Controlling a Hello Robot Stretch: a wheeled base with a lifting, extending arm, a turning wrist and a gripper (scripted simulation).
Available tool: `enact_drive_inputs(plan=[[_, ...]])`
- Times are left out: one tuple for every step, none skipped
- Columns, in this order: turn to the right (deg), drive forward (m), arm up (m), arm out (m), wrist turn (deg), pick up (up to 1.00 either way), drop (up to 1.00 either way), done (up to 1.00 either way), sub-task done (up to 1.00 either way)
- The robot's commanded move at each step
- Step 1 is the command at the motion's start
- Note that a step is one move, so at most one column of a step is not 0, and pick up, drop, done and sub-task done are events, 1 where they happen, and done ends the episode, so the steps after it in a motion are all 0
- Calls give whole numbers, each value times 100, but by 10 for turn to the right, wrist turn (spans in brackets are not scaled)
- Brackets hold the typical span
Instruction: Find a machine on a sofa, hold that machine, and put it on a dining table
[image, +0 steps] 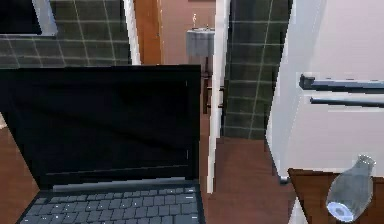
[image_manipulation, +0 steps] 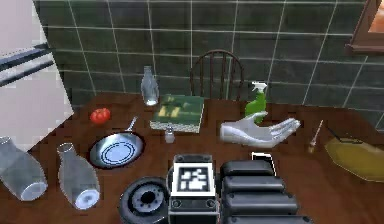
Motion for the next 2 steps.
enact_drive_inputs(plan=[[150,0,0,0,0,0,0,0,0],[0,40,0,0,0,0,0,0,0]])
